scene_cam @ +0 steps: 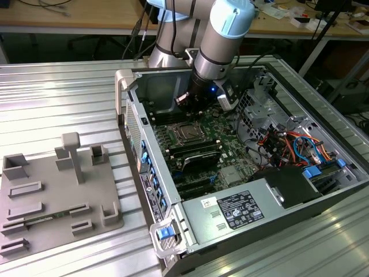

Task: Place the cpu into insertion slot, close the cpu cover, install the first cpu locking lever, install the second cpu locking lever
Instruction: 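Install the first cpu locking lever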

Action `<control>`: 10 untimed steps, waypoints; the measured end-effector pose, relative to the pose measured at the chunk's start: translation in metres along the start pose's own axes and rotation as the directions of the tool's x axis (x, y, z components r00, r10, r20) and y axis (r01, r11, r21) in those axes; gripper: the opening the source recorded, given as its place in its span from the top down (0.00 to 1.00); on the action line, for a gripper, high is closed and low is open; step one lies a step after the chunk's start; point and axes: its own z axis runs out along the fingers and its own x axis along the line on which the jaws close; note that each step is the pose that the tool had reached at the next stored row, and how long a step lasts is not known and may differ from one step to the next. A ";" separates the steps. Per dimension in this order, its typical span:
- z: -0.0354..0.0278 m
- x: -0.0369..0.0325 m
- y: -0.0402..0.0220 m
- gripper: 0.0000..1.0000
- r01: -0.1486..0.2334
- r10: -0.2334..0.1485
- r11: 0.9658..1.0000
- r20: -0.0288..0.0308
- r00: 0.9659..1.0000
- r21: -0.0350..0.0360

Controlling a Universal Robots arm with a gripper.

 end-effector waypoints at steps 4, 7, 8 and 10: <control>-0.0002 -0.0001 0.0000 0.89 0.000 0.000 1.000 0.000 1.000 0.001; -0.0003 -0.0001 -0.0005 0.89 0.000 0.000 1.000 0.000 1.000 0.002; -0.0003 -0.0001 -0.0009 0.89 0.000 0.000 1.000 0.000 1.000 0.002; -0.0004 0.0000 -0.0018 0.89 0.000 0.000 1.000 0.000 1.000 0.002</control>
